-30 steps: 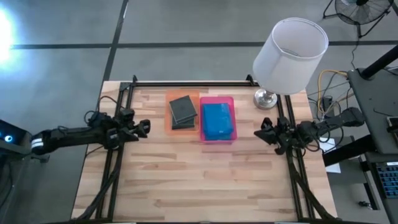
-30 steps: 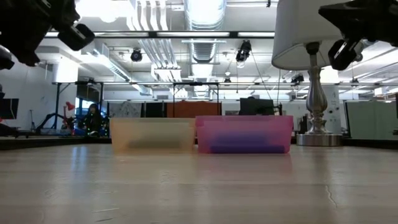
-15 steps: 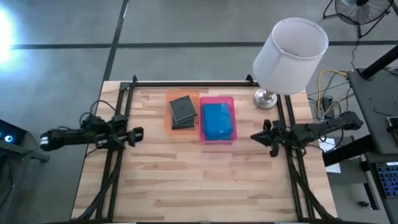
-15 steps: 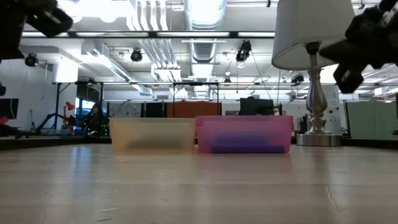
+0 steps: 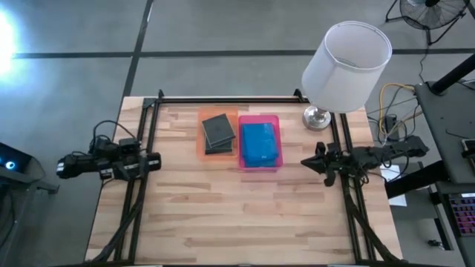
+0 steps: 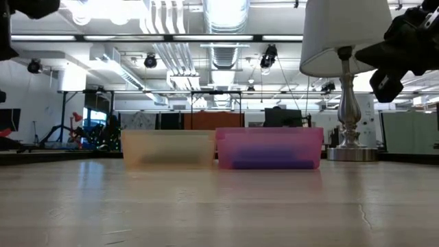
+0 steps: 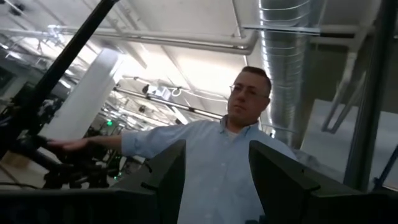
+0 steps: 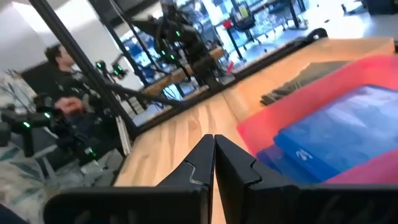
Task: Pick & place jewel cases by type
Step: Return to Home Position
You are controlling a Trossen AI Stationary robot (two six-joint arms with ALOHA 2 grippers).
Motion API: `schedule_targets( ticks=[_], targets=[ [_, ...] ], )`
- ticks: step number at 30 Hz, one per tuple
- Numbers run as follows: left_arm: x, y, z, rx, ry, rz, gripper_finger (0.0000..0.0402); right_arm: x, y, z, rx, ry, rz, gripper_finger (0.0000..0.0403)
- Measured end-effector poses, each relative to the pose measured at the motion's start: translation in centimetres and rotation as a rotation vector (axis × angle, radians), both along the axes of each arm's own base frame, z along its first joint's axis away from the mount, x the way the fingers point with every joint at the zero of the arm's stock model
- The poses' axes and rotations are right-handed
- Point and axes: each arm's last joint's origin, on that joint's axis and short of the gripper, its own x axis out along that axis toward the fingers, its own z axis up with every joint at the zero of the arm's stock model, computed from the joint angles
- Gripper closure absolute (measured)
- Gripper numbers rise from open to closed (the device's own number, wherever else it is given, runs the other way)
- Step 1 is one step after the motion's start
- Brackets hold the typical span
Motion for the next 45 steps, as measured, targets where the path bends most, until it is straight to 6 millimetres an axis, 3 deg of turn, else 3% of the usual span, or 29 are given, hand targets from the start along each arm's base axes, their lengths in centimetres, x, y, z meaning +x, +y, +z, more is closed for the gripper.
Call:
schedule_targets(
  ticks=[7, 12, 23, 45],
  targets=[
    [0.2, 0.0, -0.2, 0.0, 0.037, -0.001, 0.0243, -0.3, -0.2, 0.4, 0.017, -0.051, -0.009, 0.0394],
    [1.0, 0.0, -1.0, -0.004, 0.158, -0.004, 0.0243, -0.3, -0.2, 0.4, 0.017, -0.051, -0.009, 0.0394],
    [3.0, -0.7, -6.2, -0.006, 0.807, -0.097, 0.0243, -0.2, -0.2, 0.3, 0.022, -0.068, -0.008, 0.0394],
    [3.0, -0.8, -6.2, -0.001, 0.801, -0.116, 0.0243, 0.0, -0.1, 0.0, 0.013, -0.038, -0.01, 0.0394]
  ],
)
